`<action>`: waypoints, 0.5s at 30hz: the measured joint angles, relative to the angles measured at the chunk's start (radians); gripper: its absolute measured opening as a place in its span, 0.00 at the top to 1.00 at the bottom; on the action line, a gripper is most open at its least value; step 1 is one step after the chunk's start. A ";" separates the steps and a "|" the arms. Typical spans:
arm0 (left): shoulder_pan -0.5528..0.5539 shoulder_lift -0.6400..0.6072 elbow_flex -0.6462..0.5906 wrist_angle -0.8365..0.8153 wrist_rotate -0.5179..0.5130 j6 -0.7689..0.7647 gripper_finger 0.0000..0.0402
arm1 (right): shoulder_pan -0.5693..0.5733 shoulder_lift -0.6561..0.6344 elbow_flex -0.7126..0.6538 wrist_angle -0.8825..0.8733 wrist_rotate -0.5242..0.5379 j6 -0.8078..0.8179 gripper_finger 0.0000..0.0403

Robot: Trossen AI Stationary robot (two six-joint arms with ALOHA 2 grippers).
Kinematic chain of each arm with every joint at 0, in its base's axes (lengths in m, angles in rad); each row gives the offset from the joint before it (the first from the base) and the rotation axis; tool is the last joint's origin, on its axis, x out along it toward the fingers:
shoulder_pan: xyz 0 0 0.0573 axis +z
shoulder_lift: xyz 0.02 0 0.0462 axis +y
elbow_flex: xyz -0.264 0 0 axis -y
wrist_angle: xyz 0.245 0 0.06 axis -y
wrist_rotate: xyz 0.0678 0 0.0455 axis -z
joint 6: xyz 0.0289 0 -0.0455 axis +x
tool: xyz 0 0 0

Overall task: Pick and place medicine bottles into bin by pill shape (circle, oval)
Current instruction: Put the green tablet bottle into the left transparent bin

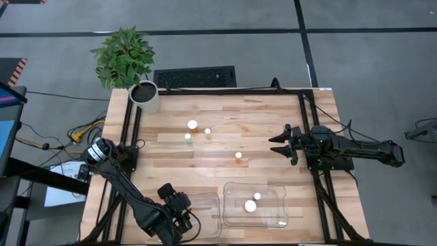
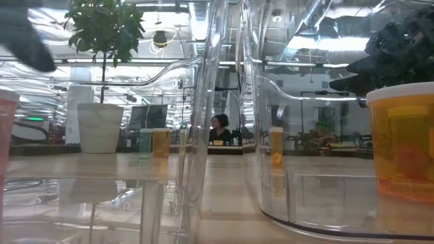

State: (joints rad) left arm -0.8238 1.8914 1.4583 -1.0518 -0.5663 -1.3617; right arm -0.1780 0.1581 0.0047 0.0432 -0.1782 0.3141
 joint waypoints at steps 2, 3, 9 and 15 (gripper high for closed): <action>0.010 -0.001 0.035 -0.033 -0.012 0.023 0.36 | 0.000 0.000 0.000 0.000 0.000 0.000 0.44; 0.016 -0.001 0.054 -0.053 -0.024 0.034 0.36 | 0.000 0.000 0.000 0.000 0.000 0.000 0.44; 0.077 -0.003 0.195 -0.270 -0.165 0.122 0.36 | 0.000 0.000 0.000 0.000 0.000 0.000 0.44; 0.216 -0.081 0.231 -0.451 -0.215 0.216 0.36 | 0.000 0.000 0.000 0.000 0.000 -0.007 0.44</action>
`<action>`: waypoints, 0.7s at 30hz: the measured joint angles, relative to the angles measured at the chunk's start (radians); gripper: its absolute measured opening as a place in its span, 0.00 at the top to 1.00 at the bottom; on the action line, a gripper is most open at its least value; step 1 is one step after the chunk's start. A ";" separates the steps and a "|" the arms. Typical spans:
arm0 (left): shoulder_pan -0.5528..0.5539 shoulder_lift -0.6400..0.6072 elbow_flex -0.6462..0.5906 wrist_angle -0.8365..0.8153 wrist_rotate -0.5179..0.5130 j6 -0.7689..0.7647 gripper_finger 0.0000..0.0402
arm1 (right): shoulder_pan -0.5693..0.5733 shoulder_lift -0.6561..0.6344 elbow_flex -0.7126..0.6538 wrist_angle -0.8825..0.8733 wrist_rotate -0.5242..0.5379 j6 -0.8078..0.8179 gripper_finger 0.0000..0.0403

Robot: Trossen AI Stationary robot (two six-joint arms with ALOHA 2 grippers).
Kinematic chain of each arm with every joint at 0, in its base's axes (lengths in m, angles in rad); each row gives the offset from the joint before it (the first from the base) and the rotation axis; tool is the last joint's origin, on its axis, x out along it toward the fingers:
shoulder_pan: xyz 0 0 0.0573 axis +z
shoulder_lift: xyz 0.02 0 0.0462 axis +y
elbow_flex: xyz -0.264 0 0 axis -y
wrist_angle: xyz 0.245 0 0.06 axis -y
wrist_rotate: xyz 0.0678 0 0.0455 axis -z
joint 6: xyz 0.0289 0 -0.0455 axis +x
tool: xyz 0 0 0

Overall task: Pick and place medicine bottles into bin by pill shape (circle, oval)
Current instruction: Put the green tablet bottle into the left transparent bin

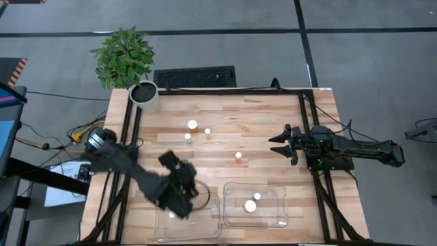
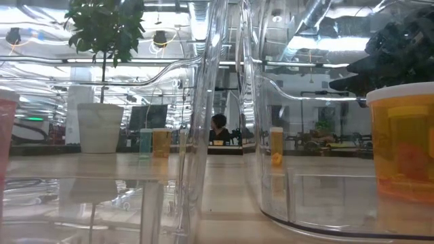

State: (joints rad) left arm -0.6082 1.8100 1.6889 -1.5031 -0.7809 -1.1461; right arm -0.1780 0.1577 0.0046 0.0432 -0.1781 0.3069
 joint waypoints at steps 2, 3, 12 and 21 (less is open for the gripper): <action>0.048 -0.057 -0.041 -0.005 -0.034 0.053 0.36 | 0.000 0.000 0.000 0.000 0.000 0.000 0.44; 0.075 -0.093 -0.070 0.005 -0.048 0.086 0.36 | 0.000 0.000 0.000 0.000 0.000 0.000 0.44; 0.289 -0.633 -0.642 0.566 -0.069 0.286 0.36 | 0.000 0.000 0.000 0.000 0.000 0.000 0.44; 0.510 -0.843 -1.060 1.106 0.122 0.549 0.36 | 0.000 0.000 0.000 0.000 0.000 0.000 0.44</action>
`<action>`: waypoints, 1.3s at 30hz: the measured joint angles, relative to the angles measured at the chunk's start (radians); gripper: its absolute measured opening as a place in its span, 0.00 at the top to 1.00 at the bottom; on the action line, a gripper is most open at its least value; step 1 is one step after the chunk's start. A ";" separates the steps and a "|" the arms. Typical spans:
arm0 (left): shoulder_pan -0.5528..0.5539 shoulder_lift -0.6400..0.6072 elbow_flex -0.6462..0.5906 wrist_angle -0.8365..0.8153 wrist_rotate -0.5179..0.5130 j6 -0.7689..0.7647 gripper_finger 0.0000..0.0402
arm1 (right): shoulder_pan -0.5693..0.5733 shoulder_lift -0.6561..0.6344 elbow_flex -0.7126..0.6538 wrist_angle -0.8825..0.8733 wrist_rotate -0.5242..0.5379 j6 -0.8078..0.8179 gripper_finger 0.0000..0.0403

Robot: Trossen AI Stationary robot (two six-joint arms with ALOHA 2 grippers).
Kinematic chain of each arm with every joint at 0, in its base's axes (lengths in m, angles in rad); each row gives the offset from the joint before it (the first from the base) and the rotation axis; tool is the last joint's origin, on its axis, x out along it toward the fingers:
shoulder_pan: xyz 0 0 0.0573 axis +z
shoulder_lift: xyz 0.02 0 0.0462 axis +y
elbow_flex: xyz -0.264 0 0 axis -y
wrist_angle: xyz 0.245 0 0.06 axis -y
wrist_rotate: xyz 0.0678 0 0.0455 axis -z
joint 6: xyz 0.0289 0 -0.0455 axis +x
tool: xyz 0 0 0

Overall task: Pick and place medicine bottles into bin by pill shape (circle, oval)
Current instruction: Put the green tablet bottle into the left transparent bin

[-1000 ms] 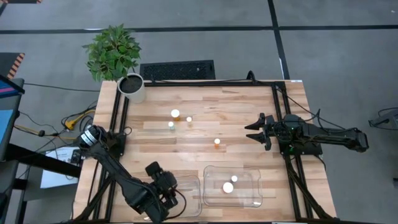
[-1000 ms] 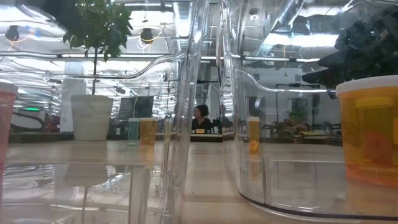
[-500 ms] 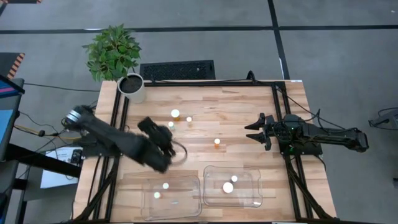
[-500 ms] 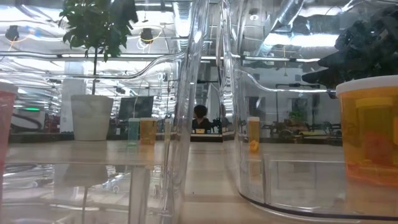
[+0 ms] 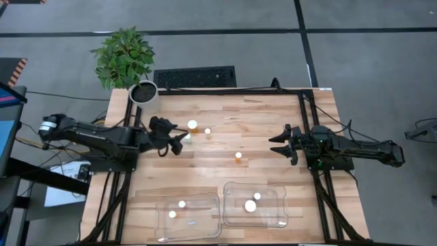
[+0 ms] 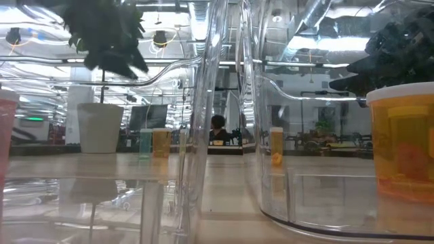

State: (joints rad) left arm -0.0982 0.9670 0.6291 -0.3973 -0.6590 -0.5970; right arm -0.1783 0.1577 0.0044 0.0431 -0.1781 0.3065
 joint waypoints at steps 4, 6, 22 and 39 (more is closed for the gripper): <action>0.056 0.036 -0.061 0.110 0.054 0.090 0.36 | 0.000 0.000 0.000 0.000 0.000 0.000 0.44; 0.072 0.068 -0.063 0.154 0.065 0.138 0.36 | 0.000 0.001 0.000 0.000 0.000 0.000 0.44; 0.170 0.314 -0.063 0.276 0.158 0.262 0.36 | 0.000 0.008 0.000 0.000 0.000 0.000 0.44; 0.175 0.362 -0.072 0.286 0.166 0.261 0.36 | 0.000 0.008 0.000 0.000 0.000 0.000 0.44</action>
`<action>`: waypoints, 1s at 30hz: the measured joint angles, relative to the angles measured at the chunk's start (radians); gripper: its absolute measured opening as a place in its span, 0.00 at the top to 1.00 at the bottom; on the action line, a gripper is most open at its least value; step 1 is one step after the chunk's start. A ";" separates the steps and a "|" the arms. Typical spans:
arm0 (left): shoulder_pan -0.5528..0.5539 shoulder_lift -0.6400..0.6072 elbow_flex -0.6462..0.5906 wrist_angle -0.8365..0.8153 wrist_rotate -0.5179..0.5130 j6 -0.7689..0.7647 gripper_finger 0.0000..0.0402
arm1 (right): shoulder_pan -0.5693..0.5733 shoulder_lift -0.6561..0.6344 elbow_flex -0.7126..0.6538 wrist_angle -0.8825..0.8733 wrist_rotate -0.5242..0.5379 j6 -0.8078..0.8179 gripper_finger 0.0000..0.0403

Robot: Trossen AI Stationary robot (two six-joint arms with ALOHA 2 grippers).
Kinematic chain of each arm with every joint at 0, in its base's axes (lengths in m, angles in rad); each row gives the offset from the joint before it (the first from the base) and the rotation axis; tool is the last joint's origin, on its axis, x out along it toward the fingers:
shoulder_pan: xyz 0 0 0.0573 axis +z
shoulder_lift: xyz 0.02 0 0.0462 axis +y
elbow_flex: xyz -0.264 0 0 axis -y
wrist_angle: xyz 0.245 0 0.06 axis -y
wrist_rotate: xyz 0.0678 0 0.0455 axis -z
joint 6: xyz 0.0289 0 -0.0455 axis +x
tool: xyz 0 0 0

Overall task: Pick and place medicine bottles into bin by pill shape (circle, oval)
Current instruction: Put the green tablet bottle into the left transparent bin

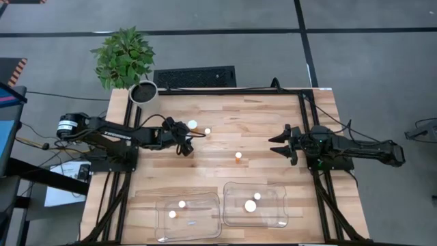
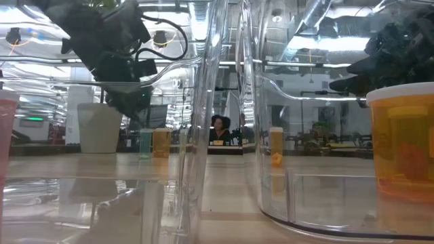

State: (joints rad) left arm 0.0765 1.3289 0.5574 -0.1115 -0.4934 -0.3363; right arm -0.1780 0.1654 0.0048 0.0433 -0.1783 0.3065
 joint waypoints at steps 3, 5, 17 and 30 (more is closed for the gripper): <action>0.002 0.000 -0.023 -0.002 0.000 -0.025 0.36 | 0.000 0.000 0.000 0.000 0.000 0.000 0.44; 0.003 0.000 -0.035 0.001 0.000 -0.040 0.36 | 0.000 0.000 0.000 0.000 0.000 0.000 0.44; 0.003 -0.001 -0.038 0.053 0.025 -0.005 0.48 | 0.000 0.000 0.000 0.000 0.000 0.000 0.44; 0.003 -0.001 -0.037 0.050 0.062 -0.006 0.69 | 0.000 0.000 0.000 0.000 0.000 0.000 0.44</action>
State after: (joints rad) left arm 0.0792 1.3281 0.5201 -0.0612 -0.4313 -0.3428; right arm -0.1780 0.1654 0.0044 0.0433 -0.1783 0.3065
